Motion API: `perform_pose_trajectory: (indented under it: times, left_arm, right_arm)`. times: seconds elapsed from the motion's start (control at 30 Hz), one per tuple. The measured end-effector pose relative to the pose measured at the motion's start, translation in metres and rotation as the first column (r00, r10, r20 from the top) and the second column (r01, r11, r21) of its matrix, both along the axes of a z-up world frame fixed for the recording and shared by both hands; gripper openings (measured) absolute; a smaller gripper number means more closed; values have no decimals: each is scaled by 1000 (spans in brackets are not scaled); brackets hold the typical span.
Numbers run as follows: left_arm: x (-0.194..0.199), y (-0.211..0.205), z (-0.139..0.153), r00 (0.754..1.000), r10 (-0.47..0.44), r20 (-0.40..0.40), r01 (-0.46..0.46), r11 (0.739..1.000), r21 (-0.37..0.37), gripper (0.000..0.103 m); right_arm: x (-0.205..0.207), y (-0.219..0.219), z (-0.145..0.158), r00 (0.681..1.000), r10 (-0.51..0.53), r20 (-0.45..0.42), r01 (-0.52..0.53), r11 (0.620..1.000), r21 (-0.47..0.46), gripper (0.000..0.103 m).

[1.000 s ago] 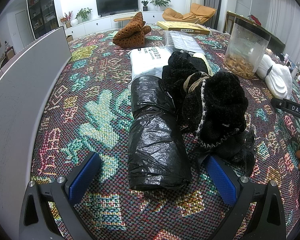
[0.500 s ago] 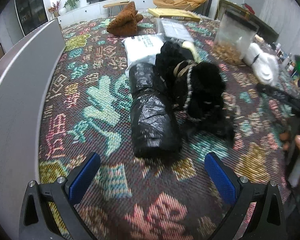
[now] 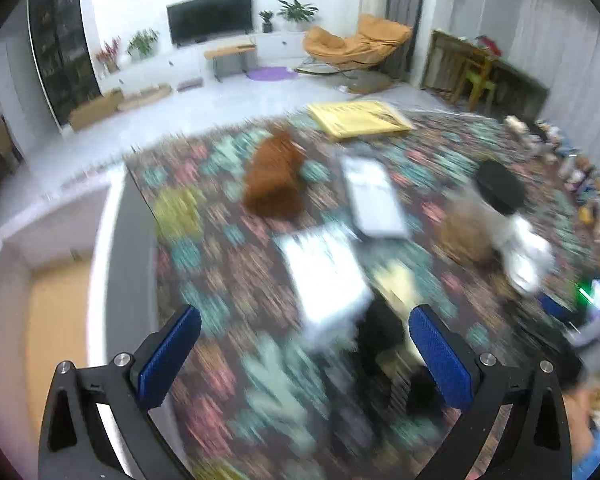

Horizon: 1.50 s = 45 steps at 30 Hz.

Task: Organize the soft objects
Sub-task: 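Grasp the brown knit bundle with the left tool while the right tool grasps the white towel, then carry the brown bundle and white towel over the white box and release both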

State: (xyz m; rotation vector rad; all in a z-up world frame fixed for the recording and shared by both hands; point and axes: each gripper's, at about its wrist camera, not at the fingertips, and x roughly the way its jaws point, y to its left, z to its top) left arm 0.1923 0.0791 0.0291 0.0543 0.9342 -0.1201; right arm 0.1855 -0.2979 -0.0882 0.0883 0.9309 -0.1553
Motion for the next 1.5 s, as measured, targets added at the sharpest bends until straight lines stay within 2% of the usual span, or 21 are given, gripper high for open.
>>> perform_pose_trajectory:
  times: [0.13,0.27,0.33,0.47,0.57,0.67,0.7,0.77,0.87,0.9,0.97,1.2,1.33,1.4,1.47,1.5]
  left_arm:
    - [71,6,-12,999,46,-3,-46,997,62,103]
    - [135,-7,-41,998,2,-67,6,994,107,103]
    - [156,-9,-49,997,-15,-71,22,995,95,103]
    - [197,-7,-69,996,7,-85,-1,997,77,103]
    - [219,-2,-100,985,38,-170,-28,998,60,103]
    - [230,-1,-128,973,52,-225,-37,997,74,103]
    - [230,3,-128,977,57,-204,-51,998,36,103]
    - [232,10,-131,976,95,-198,-95,995,11,103]
    - [233,10,-132,972,103,-211,-100,995,23,102]
    - [232,9,-131,971,105,-216,-101,995,26,99]
    - [226,7,-122,978,86,-189,-84,996,20,64]
    - [186,1,-112,979,64,-194,-66,998,-3,64]
    - [153,-3,-89,980,50,-192,-64,996,-65,64]
    - [133,-1,-70,983,34,-179,-51,994,-95,64]
    - [107,6,-46,988,11,-152,-30,992,-122,64]
    - [96,10,-38,990,3,-140,-22,991,-131,64]
  right_arm:
    - [0,0,0,1000,0,0,0,1000,0,94]
    - [0,0,0,1000,0,0,0,1000,0,94]
    - [0,0,0,1000,0,0,0,1000,-1,94]
    - [0,0,0,1000,0,0,0,1000,0,94]
    - [0,0,0,1000,0,0,0,1000,0,94]
    - [0,0,0,1000,0,0,0,1000,0,94]
    - [0,0,0,1000,0,0,0,1000,0,94]
    - [0,0,0,1000,0,0,0,1000,0,94]
    - [0,0,0,1000,0,0,0,1000,0,94]
    - [0,0,0,1000,0,0,0,1000,0,94]
    - [0,0,0,1000,0,0,0,1000,0,94]
    - [0,-2,1,1000,4,4,-4,1000,12,94]
    - [-8,-6,3,995,101,-5,-101,995,19,93]
    - [-18,-19,9,996,87,27,-89,991,98,91]
    - [-32,-48,22,994,8,107,-36,965,261,91]
    - [-33,-57,27,991,-25,129,-14,956,292,91]
